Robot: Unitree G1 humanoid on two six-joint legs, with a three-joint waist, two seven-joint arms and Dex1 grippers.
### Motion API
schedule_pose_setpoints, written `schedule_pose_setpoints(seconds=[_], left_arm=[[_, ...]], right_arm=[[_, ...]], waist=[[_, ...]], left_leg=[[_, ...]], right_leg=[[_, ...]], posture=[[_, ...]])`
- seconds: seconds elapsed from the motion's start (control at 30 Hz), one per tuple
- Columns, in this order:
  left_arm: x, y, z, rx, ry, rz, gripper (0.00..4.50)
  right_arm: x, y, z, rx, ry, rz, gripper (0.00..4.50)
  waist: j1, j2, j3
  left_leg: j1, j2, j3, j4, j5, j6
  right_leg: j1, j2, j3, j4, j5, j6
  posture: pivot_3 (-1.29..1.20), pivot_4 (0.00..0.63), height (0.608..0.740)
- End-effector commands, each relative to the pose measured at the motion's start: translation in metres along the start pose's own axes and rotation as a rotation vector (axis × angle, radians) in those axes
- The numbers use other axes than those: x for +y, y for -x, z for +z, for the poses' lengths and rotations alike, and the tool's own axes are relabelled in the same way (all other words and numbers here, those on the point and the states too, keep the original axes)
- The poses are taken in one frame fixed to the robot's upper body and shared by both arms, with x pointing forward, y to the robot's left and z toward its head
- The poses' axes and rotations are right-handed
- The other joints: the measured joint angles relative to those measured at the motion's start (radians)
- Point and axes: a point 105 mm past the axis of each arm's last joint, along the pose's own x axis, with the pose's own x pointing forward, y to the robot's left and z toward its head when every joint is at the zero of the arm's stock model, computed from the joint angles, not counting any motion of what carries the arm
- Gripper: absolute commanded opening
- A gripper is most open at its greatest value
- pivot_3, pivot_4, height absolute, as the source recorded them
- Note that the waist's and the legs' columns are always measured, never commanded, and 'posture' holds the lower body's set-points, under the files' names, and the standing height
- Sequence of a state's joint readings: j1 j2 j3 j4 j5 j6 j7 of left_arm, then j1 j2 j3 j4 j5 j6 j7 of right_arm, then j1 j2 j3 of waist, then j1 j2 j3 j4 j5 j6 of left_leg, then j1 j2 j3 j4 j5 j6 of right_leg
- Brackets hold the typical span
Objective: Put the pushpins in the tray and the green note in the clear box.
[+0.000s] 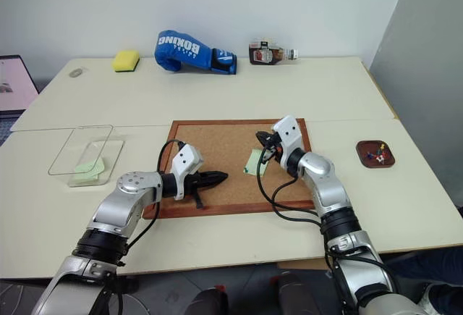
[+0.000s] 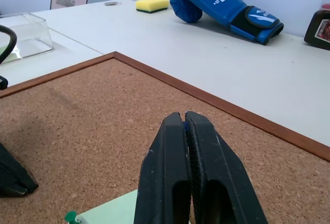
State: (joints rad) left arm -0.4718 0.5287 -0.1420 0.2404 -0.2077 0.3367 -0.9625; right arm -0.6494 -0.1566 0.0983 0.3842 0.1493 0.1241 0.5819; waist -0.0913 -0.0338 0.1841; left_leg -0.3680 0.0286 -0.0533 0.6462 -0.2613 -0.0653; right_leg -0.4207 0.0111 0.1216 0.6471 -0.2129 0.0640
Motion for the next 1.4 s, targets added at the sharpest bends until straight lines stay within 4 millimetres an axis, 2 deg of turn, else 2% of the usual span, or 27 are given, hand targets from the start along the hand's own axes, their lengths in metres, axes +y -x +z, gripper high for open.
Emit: schedule_pose_setpoints(seconds=[0.03,0.07,0.13,0.17,0.2,0.33,0.37,0.43,0.53,0.6,0.7,0.8,0.97,1.1,1.17,1.2,1.37,1.4], left_arm=[[0.001,-0.001,-0.008,0.037,0.013,0.012,0.0],[0.001,-0.001,-0.008,0.038,0.013,0.012,0.0],[0.0,-0.001,-0.009,0.039,0.014,0.011,0.0],[-0.001,-0.001,-0.01,0.043,0.017,0.009,0.0],[-0.002,0.0,-0.011,0.045,0.019,0.008,0.0],[-0.005,0.0,-0.014,0.048,0.023,0.001,0.0],[-0.005,0.0,-0.014,0.049,0.024,0.0,0.0],[-0.005,-0.001,-0.015,0.05,0.024,-0.001,0.0],[-0.005,-0.003,-0.015,0.054,0.02,-0.006,0.0],[-0.006,-0.004,-0.016,0.062,0.011,-0.016,0.0],[-0.006,-0.005,-0.016,0.062,0.009,-0.02,0.0],[-0.005,-0.006,-0.013,0.058,0.004,-0.023,0.0],[-0.005,-0.004,-0.015,0.061,0.006,-0.022,0.0],[-0.005,-0.001,-0.017,0.067,0.011,-0.017,0.0],[-0.005,-0.001,-0.018,0.067,0.011,-0.016,0.0],[-0.005,0.0,-0.018,0.068,0.011,-0.015,0.0],[-0.004,0.002,-0.019,0.07,0.013,-0.006,0.0],[-0.005,0.002,-0.019,0.071,0.013,-0.006,0.0]], right_arm=[[-0.012,0.009,0.02,-0.068,0.014,-0.057,0.03],[-0.018,0.013,0.022,-0.07,0.016,-0.092,0.03],[-0.043,0.029,0.024,-0.058,0.024,-0.233,0.03],[-0.065,0.045,0.023,-0.038,0.033,-0.355,0.03],[-0.078,0.058,0.023,-0.024,0.039,-0.436,0.03],[-0.115,0.105,0.022,0.031,0.037,-0.68,0.03],[-0.13,0.127,0.019,0.063,0.033,-0.775,0.03],[-0.147,0.156,0.015,0.107,0.009,-0.889,0.03],[-0.158,0.18,0.002,0.159,-0.091,-0.948,0.03],[-0.155,0.179,-0.009,0.201,-0.182,-0.889,0.03],[-0.154,0.178,-0.01,0.182,-0.243,-0.871,0.03],[-0.162,0.18,-0.01,0.178,-0.242,-0.89,0.03],[-0.162,0.172,-0.007,0.155,-0.243,-0.859,0.03],[-0.164,0.171,-0.011,0.168,-0.225,-0.863,0.03],[-0.168,0.173,-0.015,0.175,-0.22,-0.883,0.46],[-0.168,0.173,-0.016,0.176,-0.218,-0.889,0.54],[-0.181,0.177,-0.017,0.18,-0.193,-0.929,1.76],[-0.184,0.179,-0.016,0.181,-0.183,-0.942,1.84]], waist=[[0.001,0.0,0.0],[0.001,0.0,0.0],[0.002,0.0,0.0],[0.004,0.0,0.0],[0.006,0.0,0.0],[0.005,0.0,0.0],[0.005,0.001,0.0],[0.004,0.002,-0.001],[0.004,0.002,-0.001],[0.003,0.002,-0.001],[0.001,0.003,-0.001],[0.001,0.003,-0.002],[0.002,0.003,-0.002],[0.002,0.003,-0.002],[0.001,0.003,-0.002],[0.001,0.003,-0.002],[-0.002,0.003,-0.002],[-0.003,0.003,-0.002]], left_leg=[[0.0,0.0,0.0,0.0,0.0,0.0],[0.0,0.0,0.0,0.0,0.0,0.0],[0.0,0.0,0.0,0.0,0.0,0.0],[0.0,0.0,0.0,0.0,0.0,0.0],[0.0,0.0,0.0,0.0,0.0,0.0],[-0.001,0.0,0.0,-0.001,0.0,0.0],[-0.001,0.0,0.0,-0.002,0.0,0.0],[0.0,0.0,0.0,-0.002,0.0,0.0],[0.0,0.0,0.001,-0.001,0.0,0.0],[0.001,0.0,0.002,-0.001,0.0,0.0],[0.002,0.0,0.003,-0.001,0.0,0.0],[0.003,0.0,0.003,-0.001,0.0,0.0],[0.002,0.0,0.003,-0.002,0.0,0.0],[0.001,0.0,0.003,-0.002,0.0,0.0],[0.001,0.0,0.003,-0.002,0.0,0.0],[0.001,0.0,0.003,-0.002,0.0,0.0],[0.001,0.0,0.003,-0.002,0.0,0.0],[0.001,0.0,0.003,-0.002,0.0,0.0]], right_leg=[[0.0,0.0,0.0,0.0,0.0,0.0],[0.0,0.0,0.0,0.0,0.0,0.0],[0.0,0.0,0.0,0.0,0.0,0.0],[0.0,0.0,0.0,0.0,0.0,0.0],[0.0,0.0,0.0,-0.001,0.0,0.0],[0.0,0.0,0.001,-0.002,0.0,0.0],[0.0,0.0,0.001,-0.002,0.0,-0.001],[0.0,0.0,0.001,-0.002,-0.001,-0.001],[0.0,0.0,0.001,-0.002,-0.004,-0.006],[0.001,0.0,0.003,-0.002,-0.004,-0.006],[0.001,0.0,0.004,-0.002,-0.004,-0.006],[0.001,0.001,0.004,-0.002,-0.004,-0.006],[0.001,0.001,0.004,-0.002,-0.004,-0.006],[0.001,0.001,0.004,-0.003,-0.004,-0.006],[0.001,0.001,0.004,-0.003,-0.004,-0.006],[0.001,0.001,0.004,-0.003,-0.004,-0.006],[0.001,0.001,0.004,-0.003,-0.004,-0.006],[0.001,0.001,0.004,-0.003,-0.004,-0.006]], posture=[[0.0,0.15,0.74],[0.0,0.15,0.74],[0.0,0.15,0.74],[0.0,0.15,0.74],[0.0,0.15,0.74],[0.0,0.15,0.74],[0.0,0.15,0.74],[0.0,0.15,0.74],[0.0,0.15,0.74],[0.0,0.15,0.74],[0.0,0.15,0.74],[0.0,0.15,0.74],[0.0,0.15,0.74],[0.0,0.15,0.74],[0.0,0.15,0.74],[0.0,0.15,0.74],[0.0,0.15,0.74],[0.0,0.15,0.74]])
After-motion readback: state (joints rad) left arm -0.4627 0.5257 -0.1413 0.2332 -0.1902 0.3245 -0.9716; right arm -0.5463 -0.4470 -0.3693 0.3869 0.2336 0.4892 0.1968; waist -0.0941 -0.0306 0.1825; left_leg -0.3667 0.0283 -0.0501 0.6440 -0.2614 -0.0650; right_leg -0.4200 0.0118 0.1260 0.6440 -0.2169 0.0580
